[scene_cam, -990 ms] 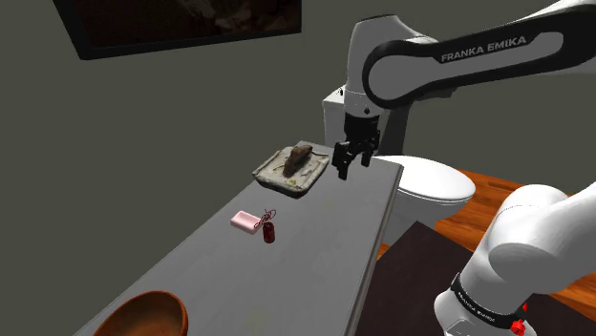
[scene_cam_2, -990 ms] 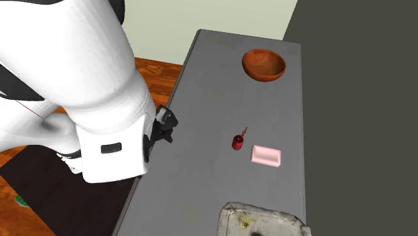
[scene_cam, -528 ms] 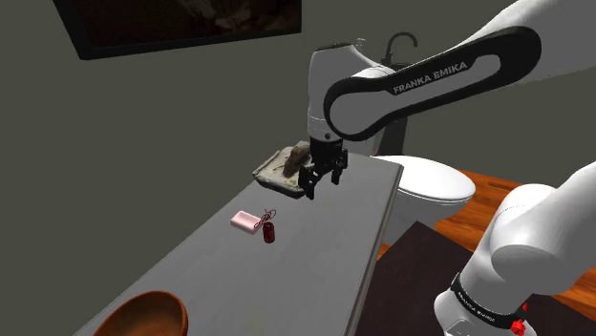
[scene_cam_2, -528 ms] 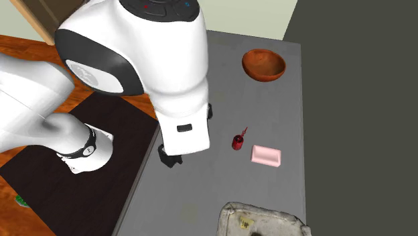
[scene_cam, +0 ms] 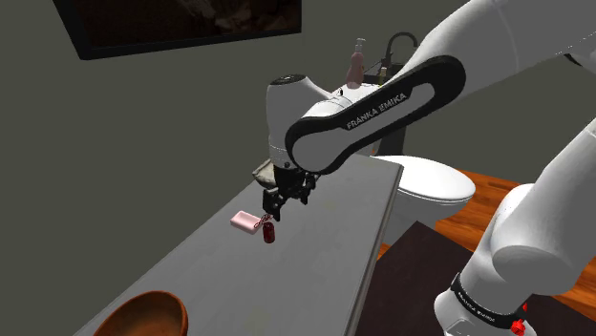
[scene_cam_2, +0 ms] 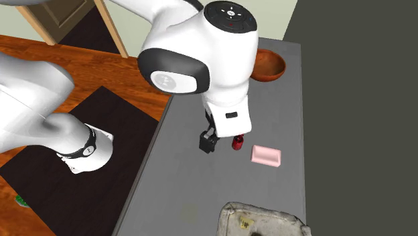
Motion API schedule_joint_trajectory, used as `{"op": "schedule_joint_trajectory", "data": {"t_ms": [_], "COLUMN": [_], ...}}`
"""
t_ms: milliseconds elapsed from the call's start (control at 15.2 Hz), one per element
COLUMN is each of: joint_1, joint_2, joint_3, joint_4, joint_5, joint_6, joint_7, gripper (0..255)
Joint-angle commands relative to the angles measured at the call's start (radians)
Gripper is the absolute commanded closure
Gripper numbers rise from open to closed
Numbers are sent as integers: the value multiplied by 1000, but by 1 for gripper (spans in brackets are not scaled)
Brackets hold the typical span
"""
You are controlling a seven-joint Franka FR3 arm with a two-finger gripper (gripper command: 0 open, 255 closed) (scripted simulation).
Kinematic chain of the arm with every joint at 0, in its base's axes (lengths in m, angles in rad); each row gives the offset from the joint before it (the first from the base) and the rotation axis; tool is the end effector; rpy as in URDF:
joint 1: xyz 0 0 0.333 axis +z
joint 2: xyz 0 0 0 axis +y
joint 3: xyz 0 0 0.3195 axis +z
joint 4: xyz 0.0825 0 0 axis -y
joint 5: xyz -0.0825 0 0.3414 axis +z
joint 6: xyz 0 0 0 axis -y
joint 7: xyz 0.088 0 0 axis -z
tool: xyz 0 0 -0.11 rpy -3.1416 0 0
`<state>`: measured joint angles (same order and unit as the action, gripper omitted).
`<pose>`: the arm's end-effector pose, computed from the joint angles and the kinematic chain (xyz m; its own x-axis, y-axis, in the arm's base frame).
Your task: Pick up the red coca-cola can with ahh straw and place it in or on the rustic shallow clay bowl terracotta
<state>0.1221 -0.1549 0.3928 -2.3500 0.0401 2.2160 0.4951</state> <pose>0.3884 0.2248 0.4152 0.9997 -0.0079 0.0218 -0.0083 -0.9998 0.0187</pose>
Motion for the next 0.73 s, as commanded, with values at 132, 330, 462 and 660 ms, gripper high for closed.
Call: {"op": "schedule_joint_trajectory", "data": {"t_ms": [132,330,462,660], "joint_1": [14,21,22,23], "joint_2": [164,209,227,257], "joint_3": [46,48,46,43], "joint_4": [102,111,102,90], "joint_5": [-91,-120,-133,-154], "joint_6": [54,86,111,149], "joint_7": [120,148,157,172], "gripper": [0,0,0,0]}}
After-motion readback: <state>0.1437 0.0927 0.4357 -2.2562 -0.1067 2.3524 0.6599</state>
